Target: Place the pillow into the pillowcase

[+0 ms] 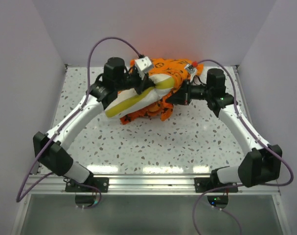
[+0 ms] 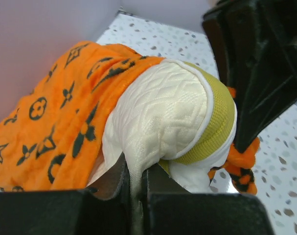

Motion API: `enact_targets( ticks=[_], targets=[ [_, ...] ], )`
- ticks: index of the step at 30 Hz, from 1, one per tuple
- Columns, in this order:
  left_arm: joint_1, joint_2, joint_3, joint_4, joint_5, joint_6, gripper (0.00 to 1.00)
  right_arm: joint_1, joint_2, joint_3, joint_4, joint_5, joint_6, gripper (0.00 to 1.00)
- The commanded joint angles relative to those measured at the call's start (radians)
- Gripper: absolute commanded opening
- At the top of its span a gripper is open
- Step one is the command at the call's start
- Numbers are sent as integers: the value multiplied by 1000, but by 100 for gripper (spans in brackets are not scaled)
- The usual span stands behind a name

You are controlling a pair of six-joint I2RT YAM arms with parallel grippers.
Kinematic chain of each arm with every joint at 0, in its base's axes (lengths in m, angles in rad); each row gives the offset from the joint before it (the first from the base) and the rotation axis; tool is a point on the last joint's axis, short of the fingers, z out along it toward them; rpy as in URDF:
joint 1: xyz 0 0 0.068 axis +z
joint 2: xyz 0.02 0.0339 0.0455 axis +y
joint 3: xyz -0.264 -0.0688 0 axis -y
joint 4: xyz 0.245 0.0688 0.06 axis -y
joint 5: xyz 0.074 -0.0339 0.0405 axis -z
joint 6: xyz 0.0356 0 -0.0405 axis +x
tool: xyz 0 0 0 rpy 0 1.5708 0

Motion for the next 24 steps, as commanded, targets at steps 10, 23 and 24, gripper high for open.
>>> enact_targets(
  ticks=[10,23,24],
  targets=[
    [-90,251,-371,389,-269,-251,0,46,-189,-56,-285,-327,3,0],
    [-67,-82,-408,171,-215,22,0,49,-158,-28,-158,-259,26,0],
    [-162,-73,-509,276,-254,60,0,49,-164,-100,-140,-249,48,0]
  ],
)
